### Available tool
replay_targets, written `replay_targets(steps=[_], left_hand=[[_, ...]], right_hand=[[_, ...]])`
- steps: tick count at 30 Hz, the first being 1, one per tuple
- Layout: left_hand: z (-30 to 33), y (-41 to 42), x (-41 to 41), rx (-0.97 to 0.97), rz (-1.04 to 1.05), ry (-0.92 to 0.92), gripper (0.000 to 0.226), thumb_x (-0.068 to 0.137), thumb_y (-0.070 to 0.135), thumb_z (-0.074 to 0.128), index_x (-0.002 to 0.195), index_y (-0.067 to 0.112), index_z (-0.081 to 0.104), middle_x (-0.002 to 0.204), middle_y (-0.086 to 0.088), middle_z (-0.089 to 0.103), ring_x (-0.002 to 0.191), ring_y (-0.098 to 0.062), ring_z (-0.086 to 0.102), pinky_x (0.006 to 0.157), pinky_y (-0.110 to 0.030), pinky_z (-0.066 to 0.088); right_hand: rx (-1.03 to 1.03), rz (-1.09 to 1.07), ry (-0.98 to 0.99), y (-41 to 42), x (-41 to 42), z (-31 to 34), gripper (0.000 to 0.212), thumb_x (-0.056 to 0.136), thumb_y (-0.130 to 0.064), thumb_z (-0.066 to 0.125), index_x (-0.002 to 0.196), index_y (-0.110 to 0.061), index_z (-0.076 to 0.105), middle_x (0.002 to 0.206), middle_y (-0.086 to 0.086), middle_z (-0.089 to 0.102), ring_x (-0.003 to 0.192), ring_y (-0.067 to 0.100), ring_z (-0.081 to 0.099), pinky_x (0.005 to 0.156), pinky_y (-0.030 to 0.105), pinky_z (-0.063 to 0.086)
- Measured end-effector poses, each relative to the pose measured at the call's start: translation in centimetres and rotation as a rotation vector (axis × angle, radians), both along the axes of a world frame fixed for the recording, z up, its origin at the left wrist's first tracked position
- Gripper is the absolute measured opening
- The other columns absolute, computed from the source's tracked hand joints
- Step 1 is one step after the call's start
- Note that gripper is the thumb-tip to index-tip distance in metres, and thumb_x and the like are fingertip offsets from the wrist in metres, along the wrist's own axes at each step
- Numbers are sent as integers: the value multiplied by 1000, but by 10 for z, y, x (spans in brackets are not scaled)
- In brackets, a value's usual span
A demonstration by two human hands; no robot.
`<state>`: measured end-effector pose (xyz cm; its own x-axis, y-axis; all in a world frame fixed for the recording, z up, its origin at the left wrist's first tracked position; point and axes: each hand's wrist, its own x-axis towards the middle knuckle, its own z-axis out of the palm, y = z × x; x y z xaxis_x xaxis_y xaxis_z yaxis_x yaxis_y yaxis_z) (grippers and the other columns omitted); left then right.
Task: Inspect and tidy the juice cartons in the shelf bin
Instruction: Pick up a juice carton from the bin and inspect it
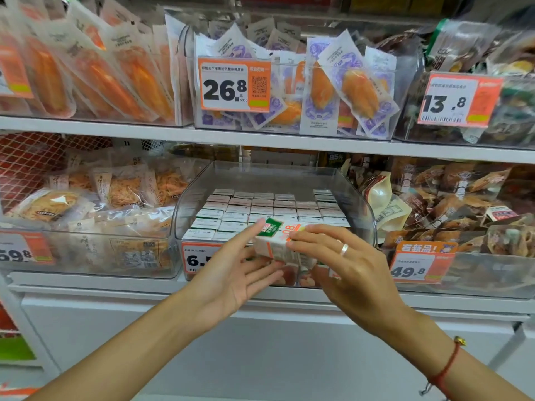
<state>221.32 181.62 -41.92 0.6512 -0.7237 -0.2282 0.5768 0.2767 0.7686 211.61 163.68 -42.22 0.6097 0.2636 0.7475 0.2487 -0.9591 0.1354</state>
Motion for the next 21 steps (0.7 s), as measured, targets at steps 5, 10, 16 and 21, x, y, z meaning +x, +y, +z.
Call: replay_targets(steps=[5,10,16,21], left_hand=[[7,-28,9,88,106,-75,38,75,23,76,108,7,66,100,-17,74,85,-21,75,68,-27,62],[19,-80,17,160,158,-400,36,95,17,62,128,12,52,120,-8,67,106,-16,66,86,-20,55],[14,-125,26,304,147,-883,41,96,13,60,134,23,46,128,4,56,93,7,58,70,-4,47],[19,-128,42,334,52,-1145,40,93,5,62,131,16,52,126,-2,61,108,-13,63,88,-23,54]], right_hand=[[16,-33,0,-26,5,-5,42,80,-33,75,119,-23,68,127,-5,65,122,19,56,100,33,47],[255,-389,43,-71,-1,-11,63,86,-45,59,140,-15,50,143,4,51,136,27,42,111,43,35],[270,-572,191,-91,-5,-29,74,93,-62,26,148,-13,37,152,5,40,146,23,25,119,41,19],[287,-560,176,-92,-3,-29,72,91,-58,25,147,-15,41,150,2,44,146,23,27,117,39,19]])
